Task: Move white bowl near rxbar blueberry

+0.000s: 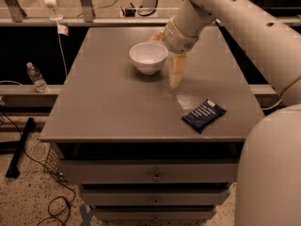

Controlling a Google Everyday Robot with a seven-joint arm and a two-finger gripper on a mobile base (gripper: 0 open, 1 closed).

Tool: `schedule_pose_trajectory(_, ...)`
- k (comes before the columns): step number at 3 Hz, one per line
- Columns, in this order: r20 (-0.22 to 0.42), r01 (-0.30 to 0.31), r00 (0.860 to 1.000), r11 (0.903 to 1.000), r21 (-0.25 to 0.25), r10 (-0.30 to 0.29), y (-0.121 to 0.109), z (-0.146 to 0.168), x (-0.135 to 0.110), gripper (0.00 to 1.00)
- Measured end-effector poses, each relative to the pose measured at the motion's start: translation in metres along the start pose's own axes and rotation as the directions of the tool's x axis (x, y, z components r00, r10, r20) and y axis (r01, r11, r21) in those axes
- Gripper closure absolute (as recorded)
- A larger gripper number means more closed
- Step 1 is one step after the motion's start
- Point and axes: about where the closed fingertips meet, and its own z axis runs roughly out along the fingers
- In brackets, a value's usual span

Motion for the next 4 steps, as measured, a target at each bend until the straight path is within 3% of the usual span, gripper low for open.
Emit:
schedule_pose_trajectory(2,-0.004,-0.007,1.000,0.9994,-0.035,0.007,0.0043,0.0048,0.0049,0.46)
schedule_pose_trajectory(3,0.010,0.011,1.000,0.9993,-0.035,-0.010,0.0013,0.0030,-0.0001,0.77)
schedule_pose_trajectory(4,0.018,0.026,1.000,0.9991,-0.033,-0.025,-0.0019,0.0016,-0.0042,0.99)
